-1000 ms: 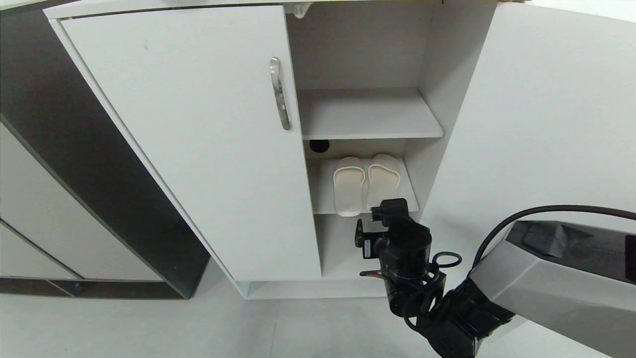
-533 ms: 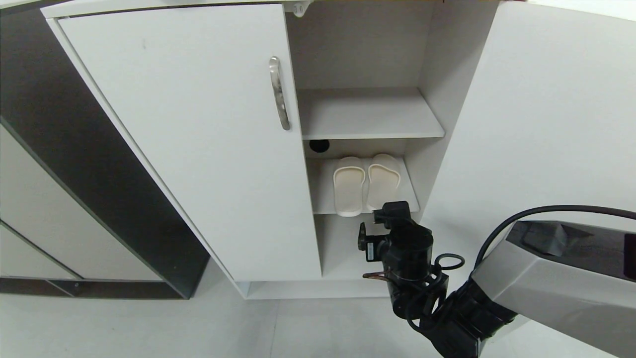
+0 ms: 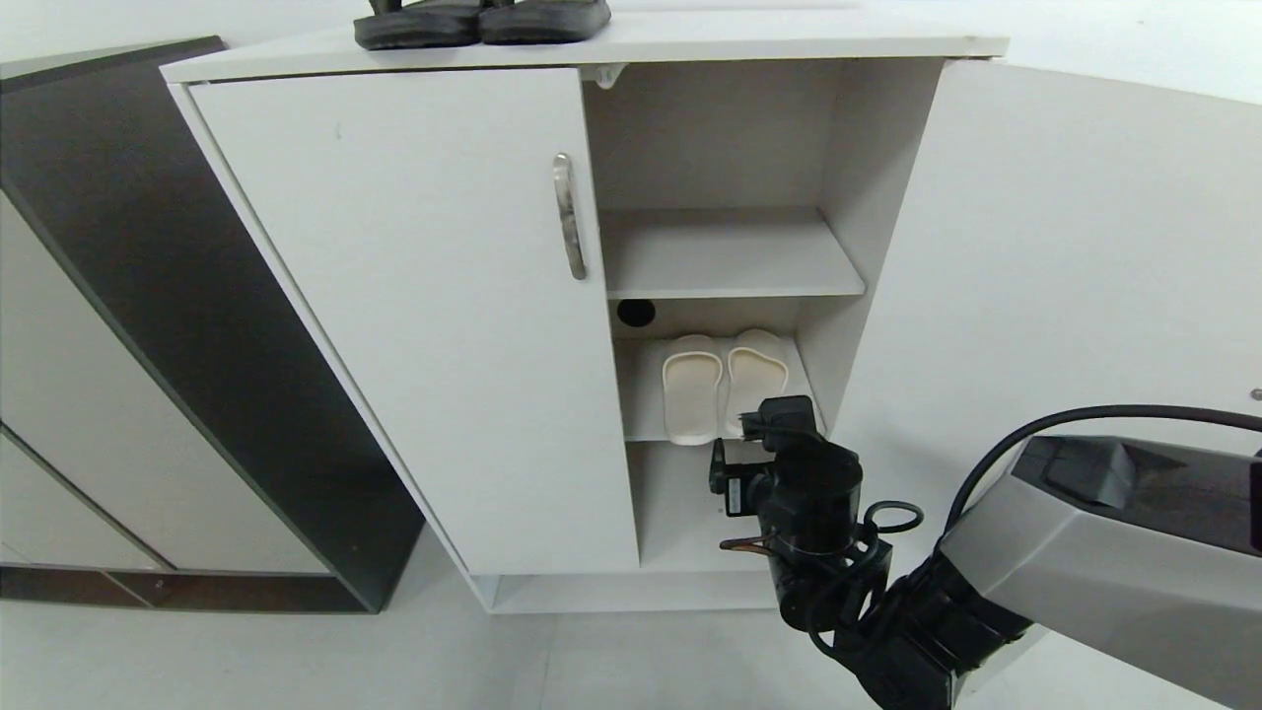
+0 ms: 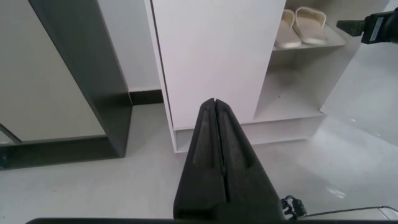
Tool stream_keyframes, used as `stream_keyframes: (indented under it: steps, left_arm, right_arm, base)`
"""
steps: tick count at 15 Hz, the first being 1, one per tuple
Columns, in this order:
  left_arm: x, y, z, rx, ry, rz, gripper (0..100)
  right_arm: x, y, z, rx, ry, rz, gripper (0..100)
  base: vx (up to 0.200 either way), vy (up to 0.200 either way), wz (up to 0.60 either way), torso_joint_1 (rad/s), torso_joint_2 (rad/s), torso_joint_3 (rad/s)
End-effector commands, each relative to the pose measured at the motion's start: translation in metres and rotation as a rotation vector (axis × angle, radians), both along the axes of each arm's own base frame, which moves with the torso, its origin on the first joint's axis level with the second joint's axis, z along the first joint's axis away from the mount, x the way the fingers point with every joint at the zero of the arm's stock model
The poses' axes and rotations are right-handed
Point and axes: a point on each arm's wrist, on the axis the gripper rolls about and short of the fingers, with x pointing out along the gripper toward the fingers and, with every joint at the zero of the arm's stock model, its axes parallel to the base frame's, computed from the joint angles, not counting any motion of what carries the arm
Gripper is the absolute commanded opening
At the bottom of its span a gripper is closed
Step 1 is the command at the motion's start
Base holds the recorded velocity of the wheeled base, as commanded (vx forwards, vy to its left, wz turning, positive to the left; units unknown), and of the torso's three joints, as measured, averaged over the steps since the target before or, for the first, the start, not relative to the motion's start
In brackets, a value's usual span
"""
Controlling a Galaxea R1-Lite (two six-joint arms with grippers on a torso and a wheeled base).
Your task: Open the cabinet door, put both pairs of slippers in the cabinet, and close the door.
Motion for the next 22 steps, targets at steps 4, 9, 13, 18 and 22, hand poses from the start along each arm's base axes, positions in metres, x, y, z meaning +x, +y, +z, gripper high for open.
stream_keyframes:
  steps: [4, 9, 13, 18, 22]
  left_arm:
    - [0.0, 0.0, 0.0, -0.002, 0.001, 0.001, 0]
    - [0.0, 0.0, 0.0, -0.003, 0.002, 0.001, 0]
    - [0.0, 0.0, 0.0, -0.002, 0.001, 0.001, 0]
    - [0.0, 0.0, 0.0, -0.002, 0.001, 0.001, 0]
    - [0.0, 0.0, 0.0, -0.002, 0.001, 0.001, 0]
  right_arm:
    - [-0.012, -0.007, 0.013, -0.002, -0.001, 0.081, 100]
    - [-0.015, -0.007, 0.011, -0.01, 0.005, 0.091, 100]
    - [-0.017, -0.009, 0.008, -0.019, 0.015, 0.094, 100]
    - [-0.015, -0.01, 0.004, -0.026, 0.023, 0.091, 100]
    - [-0.015, -0.01, 0.004, -0.016, 0.012, 0.09, 100]
  base:
    - [0.0, 0.0, 0.0, 0.007, 0.0, 0.107]
    - [0.0, 0.0, 0.0, 0.0, 0.0, 0.0]
    - [0.0, 0.05, 0.0, 0.001, 0.0, 0.003]
    - [0.0, 0.2, 0.0, 0.009, 0.0, 0.003]
    - [0.0, 0.2, 0.0, 0.002, 0.0, 0.002]
